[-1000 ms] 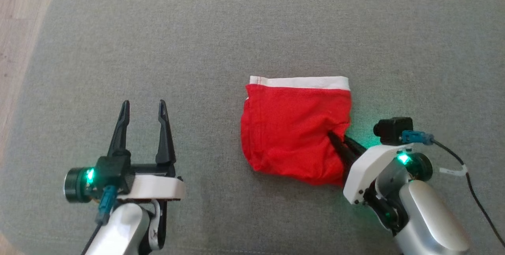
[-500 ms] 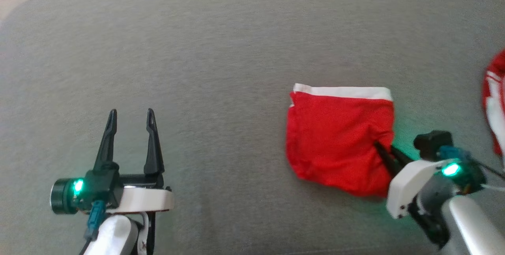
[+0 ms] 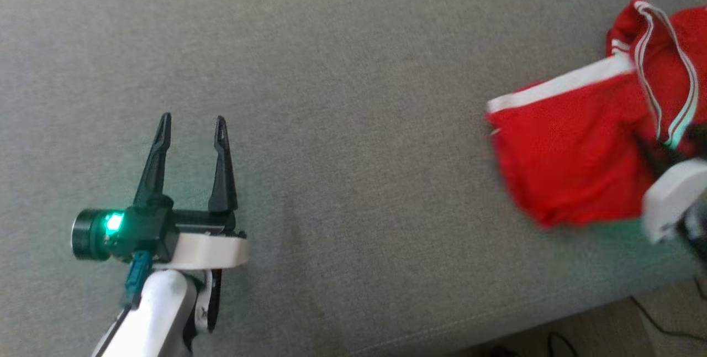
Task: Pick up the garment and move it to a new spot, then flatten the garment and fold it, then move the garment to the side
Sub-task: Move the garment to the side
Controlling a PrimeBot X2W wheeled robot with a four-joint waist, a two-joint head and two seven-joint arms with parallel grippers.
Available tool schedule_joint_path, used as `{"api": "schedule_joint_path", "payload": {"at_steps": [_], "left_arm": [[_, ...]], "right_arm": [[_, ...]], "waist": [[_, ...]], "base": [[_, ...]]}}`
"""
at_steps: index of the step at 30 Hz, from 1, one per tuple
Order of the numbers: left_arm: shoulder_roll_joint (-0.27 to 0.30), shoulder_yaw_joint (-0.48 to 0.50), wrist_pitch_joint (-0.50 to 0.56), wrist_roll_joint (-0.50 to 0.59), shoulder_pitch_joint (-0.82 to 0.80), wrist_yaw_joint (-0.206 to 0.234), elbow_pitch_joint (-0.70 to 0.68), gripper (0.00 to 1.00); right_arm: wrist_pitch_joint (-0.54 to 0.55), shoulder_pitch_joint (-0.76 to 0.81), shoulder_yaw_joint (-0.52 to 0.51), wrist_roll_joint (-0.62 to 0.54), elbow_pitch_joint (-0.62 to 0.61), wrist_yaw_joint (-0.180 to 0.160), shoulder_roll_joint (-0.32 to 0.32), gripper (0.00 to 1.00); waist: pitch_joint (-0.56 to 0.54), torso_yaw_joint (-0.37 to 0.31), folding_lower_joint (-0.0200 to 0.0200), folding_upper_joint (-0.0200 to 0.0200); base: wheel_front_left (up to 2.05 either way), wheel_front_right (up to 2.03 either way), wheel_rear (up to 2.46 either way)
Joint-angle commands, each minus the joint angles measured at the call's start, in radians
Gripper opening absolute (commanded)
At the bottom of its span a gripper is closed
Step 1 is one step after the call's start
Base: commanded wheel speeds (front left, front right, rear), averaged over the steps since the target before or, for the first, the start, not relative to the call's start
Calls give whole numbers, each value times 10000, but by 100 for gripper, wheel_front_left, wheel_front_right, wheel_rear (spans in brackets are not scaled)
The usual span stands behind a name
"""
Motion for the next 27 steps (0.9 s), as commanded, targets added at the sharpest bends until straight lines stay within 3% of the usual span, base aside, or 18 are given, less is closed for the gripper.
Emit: {"api": "schedule_joint_path", "payload": {"at_steps": [1, 6, 9, 19, 20, 21, 22, 27], "left_arm": [[234, 262, -7, 96, -446, -20, -300, 100], [238, 162, 38, 235, -946, -112, -267, 100], [221, 61, 76, 381, -1318, -143, -249, 100], [103, -82, 36, 523, -1823, -185, -99, 100], [99, -83, 24, 522, -1862, -201, -66, 100], [93, -85, 13, 521, -1893, -211, -35, 100], [86, -83, 4, 516, -1917, -213, -8, 100], [46, -64, -53, 436, -1880, -235, 178, 100]], "right_arm": [[-217, -434, -131, 40, -9, -7, -731, 0], [-740, -1622, -559, 179, 1162, -7, -1604, 0], [-1240, -2507, -1316, 165, 2240, -7, -2084, 0], [-1683, -3658, -3132, 290, 5176, -7, -2102, 0], [-1840, -3732, -3266, 313, 5389, -7, -2038, 36], [-1986, -3767, -3382, 272, 5605, -7, -2004, 96], [-2121, -3793, -3530, 250, 5827, -7, -1956, 100], [-3075, -3650, -4015, 56, 6351, -7, -1629, 100]], "waist": [[420, -240, -1, 0], [1030, -220, -1, 0], [1522, -91, -1, 0], [2320, 212, -1, 0], [2347, 226, -1, 0], [2361, 237, -1, 0], [2361, 245, -1, 0], [2027, 268, -1, 0]], "base": [[0, 0, 0], [0, 0, 0], [0, 0, 0], [0, 0, 0], [0, 0, 0], [0, 0, 0], [0, 0, 0], [0, 0, 0]]}}
